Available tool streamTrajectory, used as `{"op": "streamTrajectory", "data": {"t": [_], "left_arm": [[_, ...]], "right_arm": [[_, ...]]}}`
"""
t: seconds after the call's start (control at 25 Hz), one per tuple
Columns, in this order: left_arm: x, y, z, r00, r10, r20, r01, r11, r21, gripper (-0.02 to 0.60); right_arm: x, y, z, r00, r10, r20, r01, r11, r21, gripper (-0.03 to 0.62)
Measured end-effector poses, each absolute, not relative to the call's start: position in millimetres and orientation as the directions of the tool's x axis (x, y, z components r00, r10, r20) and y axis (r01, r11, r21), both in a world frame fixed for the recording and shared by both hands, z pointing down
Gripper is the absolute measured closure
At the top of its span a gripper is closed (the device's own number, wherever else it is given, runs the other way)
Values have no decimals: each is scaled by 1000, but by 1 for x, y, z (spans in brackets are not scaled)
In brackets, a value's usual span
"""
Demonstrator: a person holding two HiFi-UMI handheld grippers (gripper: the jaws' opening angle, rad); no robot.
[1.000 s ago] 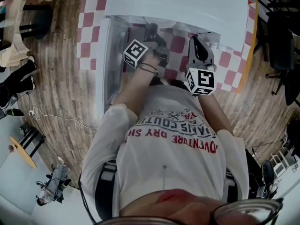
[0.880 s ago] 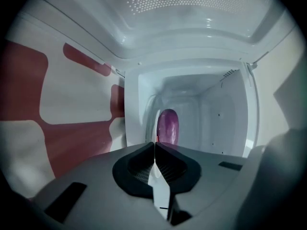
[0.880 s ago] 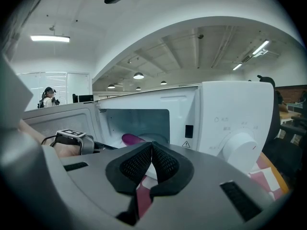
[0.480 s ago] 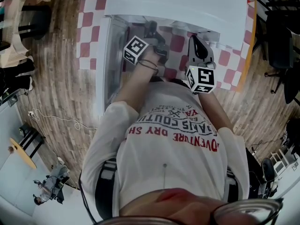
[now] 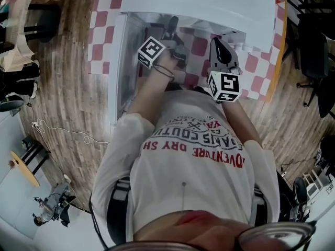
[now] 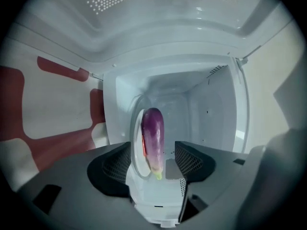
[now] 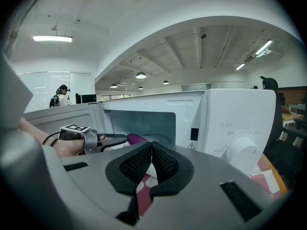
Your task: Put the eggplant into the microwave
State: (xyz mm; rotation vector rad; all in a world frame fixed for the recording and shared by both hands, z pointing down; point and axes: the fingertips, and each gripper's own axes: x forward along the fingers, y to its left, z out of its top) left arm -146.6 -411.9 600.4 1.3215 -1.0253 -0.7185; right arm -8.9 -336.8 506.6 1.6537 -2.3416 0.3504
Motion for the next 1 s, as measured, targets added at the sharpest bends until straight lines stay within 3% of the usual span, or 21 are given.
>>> {"op": "streamTrajectory", "data": {"t": [0.24,0.28,0.4,0.44,0.72,1.0], "left_arm": [[-150,-386,594,427,-879,213,-200,138,970,298],[-151,-381,591,431,-875,220,-228,130,965,319],[-152,-369,581,457,-857,238,-333,83,939,528],[-151,-365,577,469,-851,236,-360,59,931,546],[-137,-340,536,550,-810,204,-529,-148,836,558],[-117,-320,485,573,-791,216,-778,-441,448,558]], "right_arm": [[-14,-328,502,-350,-877,328,-933,356,-44,569],[-15,-326,500,-354,-877,325,-932,360,-43,569],[-17,-321,496,-360,-878,315,-930,366,-42,569],[-18,-320,494,-362,-879,311,-929,367,-42,569],[-20,-312,480,-379,-884,274,-923,382,-42,569],[-14,-309,466,-364,-899,245,-928,371,-18,569]]}}
